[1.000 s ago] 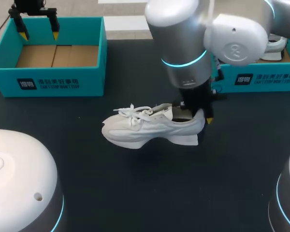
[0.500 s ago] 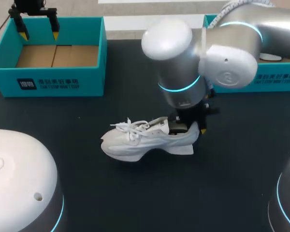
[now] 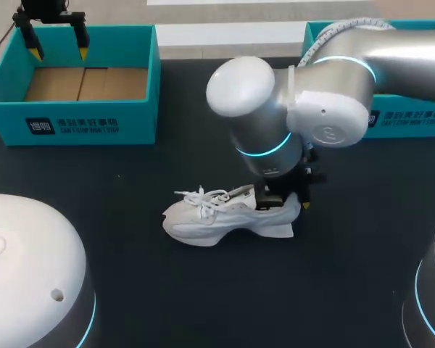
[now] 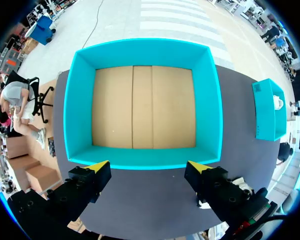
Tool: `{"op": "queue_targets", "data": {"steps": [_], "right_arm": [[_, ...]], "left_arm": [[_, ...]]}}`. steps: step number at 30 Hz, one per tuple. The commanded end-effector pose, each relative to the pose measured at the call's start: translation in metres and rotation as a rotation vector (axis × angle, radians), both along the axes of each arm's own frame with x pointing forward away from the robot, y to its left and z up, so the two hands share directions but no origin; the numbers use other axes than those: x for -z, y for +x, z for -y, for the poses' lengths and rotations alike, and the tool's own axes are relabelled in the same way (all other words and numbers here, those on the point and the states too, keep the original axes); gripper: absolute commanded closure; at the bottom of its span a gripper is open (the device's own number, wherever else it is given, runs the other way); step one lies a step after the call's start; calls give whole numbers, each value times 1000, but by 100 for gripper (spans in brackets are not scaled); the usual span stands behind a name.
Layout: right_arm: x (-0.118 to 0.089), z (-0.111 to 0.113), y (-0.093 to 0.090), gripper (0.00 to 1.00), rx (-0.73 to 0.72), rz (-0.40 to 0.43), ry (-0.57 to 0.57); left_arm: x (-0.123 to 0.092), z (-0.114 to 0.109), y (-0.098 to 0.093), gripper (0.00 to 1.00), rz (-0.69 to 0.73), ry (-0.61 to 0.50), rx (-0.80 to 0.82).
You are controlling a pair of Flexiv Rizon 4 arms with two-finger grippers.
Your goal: Take the shoe out of the shoebox, open the shoe tongue, remove and reinsert the insole, then place the shoe into the shoebox
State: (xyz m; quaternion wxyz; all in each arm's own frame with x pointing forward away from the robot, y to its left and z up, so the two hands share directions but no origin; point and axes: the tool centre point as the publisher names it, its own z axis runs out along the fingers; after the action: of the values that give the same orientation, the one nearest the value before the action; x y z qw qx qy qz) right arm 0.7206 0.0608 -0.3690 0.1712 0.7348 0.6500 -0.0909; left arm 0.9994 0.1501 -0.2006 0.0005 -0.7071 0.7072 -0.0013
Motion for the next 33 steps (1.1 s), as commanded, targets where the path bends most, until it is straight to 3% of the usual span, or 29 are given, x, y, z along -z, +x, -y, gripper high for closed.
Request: {"op": "queue_targets", "data": {"steps": [1,6,8,10,12,14,16,19,33], "right_arm": [[14,-4,5,100,15,-13,12],[18,-3,6,100,14,-16,16],[18,-1,6,58,16,-22,16],[15,-1,6,52,12,-23,14],[10,-3,5,35,3,-22,14],[6,-5,4,25,-5,-22,17],[0,-7,2,21,-19,-32,34],[-12,-12,-2,0,-35,-45,57],[-77,-10,-5,0,-179,-42,111]], "left_arm": [[0,0,0,0,-1,1,0],[0,0,0,0,-1,1,0],[0,0,0,0,-1,1,0],[0,0,0,0,-1,1,0],[0,0,0,0,-1,1,0],[0,0,0,0,-1,1,0],[0,0,0,0,-1,1,0],[0,0,0,0,-1,1,0],[0,0,0,0,-1,1,0]]}}
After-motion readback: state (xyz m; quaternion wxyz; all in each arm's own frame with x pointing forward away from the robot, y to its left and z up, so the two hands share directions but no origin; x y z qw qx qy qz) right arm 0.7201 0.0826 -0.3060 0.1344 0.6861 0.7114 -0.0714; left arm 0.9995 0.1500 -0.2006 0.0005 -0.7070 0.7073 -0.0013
